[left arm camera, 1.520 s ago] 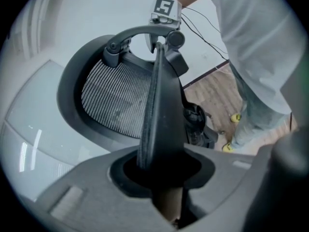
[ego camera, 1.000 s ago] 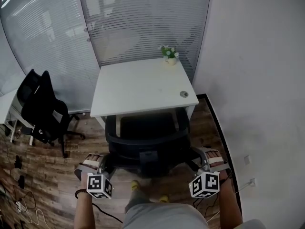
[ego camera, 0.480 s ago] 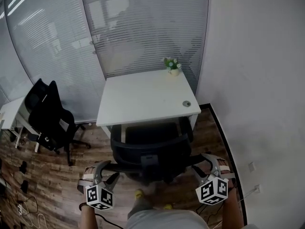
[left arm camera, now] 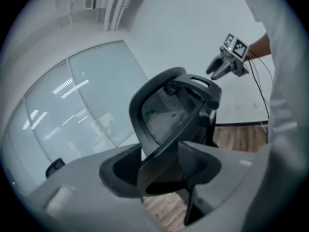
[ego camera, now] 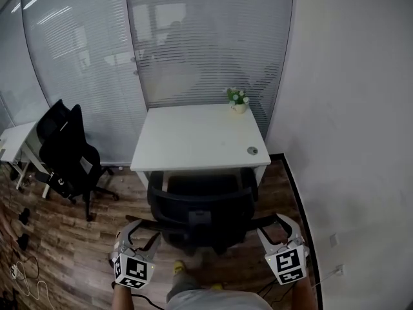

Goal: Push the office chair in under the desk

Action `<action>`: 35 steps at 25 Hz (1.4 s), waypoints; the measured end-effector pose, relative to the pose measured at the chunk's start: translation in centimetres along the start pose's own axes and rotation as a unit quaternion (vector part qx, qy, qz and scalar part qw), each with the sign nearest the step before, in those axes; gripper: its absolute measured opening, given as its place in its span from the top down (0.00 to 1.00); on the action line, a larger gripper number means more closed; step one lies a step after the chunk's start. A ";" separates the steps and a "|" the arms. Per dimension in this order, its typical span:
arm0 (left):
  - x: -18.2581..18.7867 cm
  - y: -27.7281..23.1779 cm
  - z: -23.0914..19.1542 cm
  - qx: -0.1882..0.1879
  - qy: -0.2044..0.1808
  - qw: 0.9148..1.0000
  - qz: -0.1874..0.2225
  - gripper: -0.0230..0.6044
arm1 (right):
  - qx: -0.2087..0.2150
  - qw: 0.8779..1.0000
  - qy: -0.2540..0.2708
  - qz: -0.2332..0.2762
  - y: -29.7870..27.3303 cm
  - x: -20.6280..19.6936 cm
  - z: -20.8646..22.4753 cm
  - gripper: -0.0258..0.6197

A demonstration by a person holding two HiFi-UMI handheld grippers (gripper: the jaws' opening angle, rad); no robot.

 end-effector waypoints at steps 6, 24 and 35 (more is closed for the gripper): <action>0.7 1.9 -2.5 0.076 0.151 0.984 0.051 0.68 | -0.023 0.995 -0.089 0.035 0.7 0.5 0.6 0.68; -0.7 4.0 -4.1 0.150 0.281 0.946 0.065 0.97 | -0.064 0.982 -0.165 0.060 1.8 0.5 1.4 0.96; 0.4 4.3 -5.1 0.164 0.279 0.942 0.090 0.97 | -0.068 0.985 -0.144 0.064 1.6 0.8 1.2 0.96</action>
Point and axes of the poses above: the fingertips, and each gripper's own axes: y backward along the fingers, z to its right, x out of its top, the point moved 2 cm from there along y, backward along the fingers, and after that the axes turned 4 degrees about y, right-handed, at the moved point
